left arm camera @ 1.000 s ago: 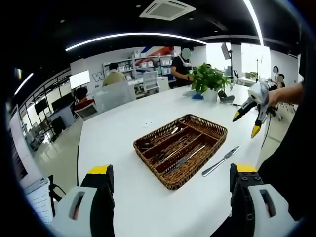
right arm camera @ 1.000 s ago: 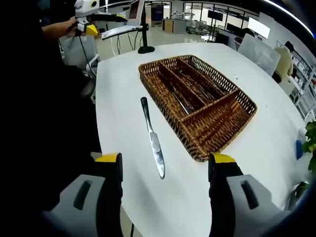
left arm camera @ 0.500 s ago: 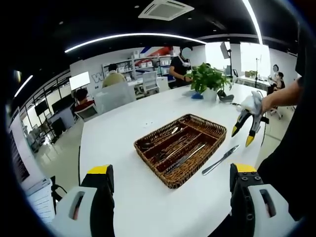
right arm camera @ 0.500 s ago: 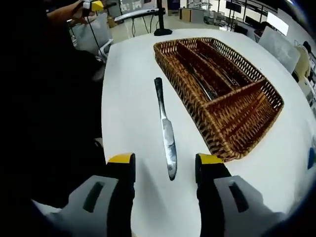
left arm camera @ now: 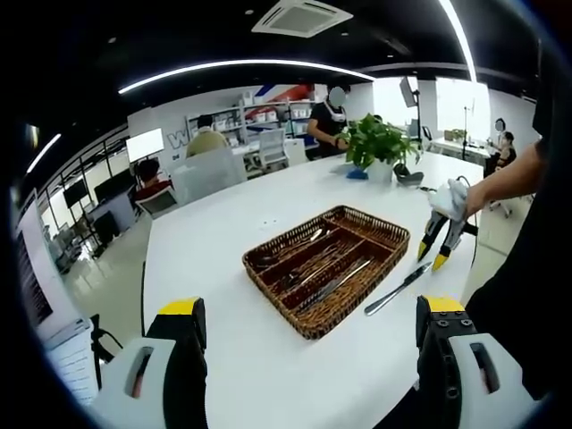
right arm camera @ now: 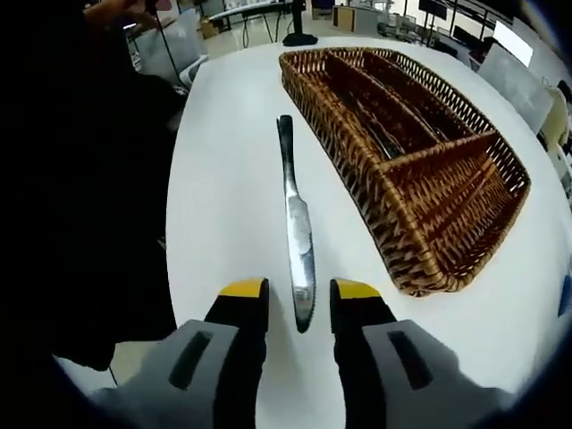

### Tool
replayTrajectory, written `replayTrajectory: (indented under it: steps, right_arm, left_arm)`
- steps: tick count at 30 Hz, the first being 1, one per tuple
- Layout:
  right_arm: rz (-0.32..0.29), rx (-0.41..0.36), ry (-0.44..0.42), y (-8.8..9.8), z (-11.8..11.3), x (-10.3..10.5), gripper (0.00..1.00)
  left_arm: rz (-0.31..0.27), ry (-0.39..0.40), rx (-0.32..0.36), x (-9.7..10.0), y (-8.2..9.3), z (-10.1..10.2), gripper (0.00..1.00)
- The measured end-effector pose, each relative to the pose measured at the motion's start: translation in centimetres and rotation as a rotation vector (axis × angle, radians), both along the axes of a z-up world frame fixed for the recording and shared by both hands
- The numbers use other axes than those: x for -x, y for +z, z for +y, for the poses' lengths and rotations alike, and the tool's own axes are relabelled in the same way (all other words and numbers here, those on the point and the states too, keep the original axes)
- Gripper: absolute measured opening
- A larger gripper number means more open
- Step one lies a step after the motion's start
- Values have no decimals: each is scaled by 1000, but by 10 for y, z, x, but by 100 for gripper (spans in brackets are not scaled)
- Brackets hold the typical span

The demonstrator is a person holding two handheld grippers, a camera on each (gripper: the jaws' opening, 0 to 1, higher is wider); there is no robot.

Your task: Arrange the knives, forks, and spoons in their matching storage slots by inserting each utensil handle-first until every utensil is classified and aligned in the correct compartment

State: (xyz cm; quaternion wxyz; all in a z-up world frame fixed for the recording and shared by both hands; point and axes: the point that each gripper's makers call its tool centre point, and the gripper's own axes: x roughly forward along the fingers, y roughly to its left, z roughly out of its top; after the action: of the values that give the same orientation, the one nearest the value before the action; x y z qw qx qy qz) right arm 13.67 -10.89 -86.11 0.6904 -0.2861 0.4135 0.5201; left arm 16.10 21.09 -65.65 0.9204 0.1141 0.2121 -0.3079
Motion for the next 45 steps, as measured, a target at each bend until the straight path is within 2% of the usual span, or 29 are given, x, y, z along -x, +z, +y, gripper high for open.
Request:
replayTrajectory:
  steps: [8,10,16,18,20,27,40,45]
  right_arm:
    - [14,21,-3,-8,-1,-2,23]
    - [-8,21,23,-7,0,-3,18]
    - [-29,41,53,-8,0,-5,16]
    - [-22,41,49,-8,0,-5,16]
    - [-21,45,59,-9,1,-5,11]
    - [-17,64,65,-8,2,-6,9]
    - [-22,107,110,7,8,-3,8]
    - [-24,129,121,14,9,-3,8]
  left_arm:
    - [0,0,6,1,0,-1,100]
    - [-1,0,8,1,0,-2,100]
    - [1,3,16,1,-1,-2,100]
    - [4,2,16,1,-2,-4,100]
    - [4,-1,17,1,-3,-6,100]
    - [1,-2,19,-1,-6,-6,100]
    - [41,-85,-47,7,-24,-23,98]
    - [56,-141,-73,6,-33,-37,93]
